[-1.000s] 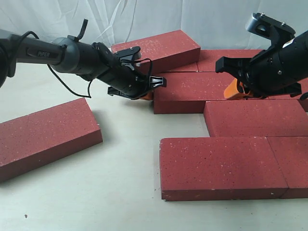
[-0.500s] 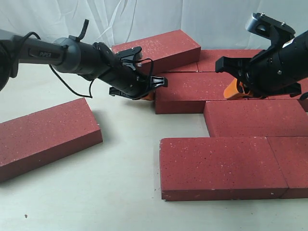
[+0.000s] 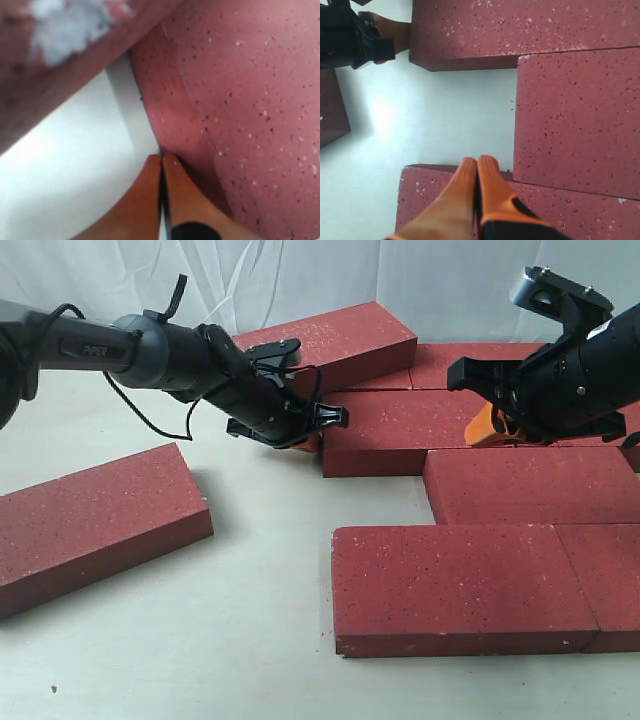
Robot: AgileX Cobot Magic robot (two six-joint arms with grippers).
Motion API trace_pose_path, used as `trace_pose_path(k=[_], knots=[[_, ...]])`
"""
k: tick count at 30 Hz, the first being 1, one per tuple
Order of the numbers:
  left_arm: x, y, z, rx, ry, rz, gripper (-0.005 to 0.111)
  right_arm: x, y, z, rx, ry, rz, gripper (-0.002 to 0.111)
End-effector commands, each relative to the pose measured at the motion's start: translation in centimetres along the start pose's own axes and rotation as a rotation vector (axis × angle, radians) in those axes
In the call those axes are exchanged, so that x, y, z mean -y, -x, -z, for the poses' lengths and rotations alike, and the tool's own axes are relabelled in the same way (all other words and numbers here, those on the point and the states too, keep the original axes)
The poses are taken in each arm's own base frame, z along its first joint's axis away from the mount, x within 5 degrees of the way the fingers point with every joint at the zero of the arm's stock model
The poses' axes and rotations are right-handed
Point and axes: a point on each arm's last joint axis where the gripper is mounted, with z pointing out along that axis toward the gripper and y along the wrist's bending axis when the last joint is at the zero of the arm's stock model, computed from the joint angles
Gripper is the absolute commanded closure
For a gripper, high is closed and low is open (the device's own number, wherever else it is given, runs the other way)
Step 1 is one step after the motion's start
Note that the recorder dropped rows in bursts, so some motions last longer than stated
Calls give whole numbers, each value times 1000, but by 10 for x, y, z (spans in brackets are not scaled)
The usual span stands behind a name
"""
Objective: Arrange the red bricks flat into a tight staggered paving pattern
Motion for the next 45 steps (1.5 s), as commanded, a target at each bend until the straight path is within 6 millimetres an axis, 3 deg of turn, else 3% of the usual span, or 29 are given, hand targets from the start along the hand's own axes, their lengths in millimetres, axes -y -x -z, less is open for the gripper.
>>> trace_pose_path(k=[1,11,24,33,45], knots=[[13,-7,-6,-26,-31,10,107,1,0,0,10,-3,7,109],[23,-2,-6,1,-44,-6,107,1,0,0,10,-3,7,109],[-8,6,12,-104,-34,17,107,1,0,0,10,-3,7,109],[-2,11,37,-141,-5,-91,107,1,0,0,10,-3,7,109],[11,16,92,-206,100,-251,107,1,0,0,10,-3,13,109]])
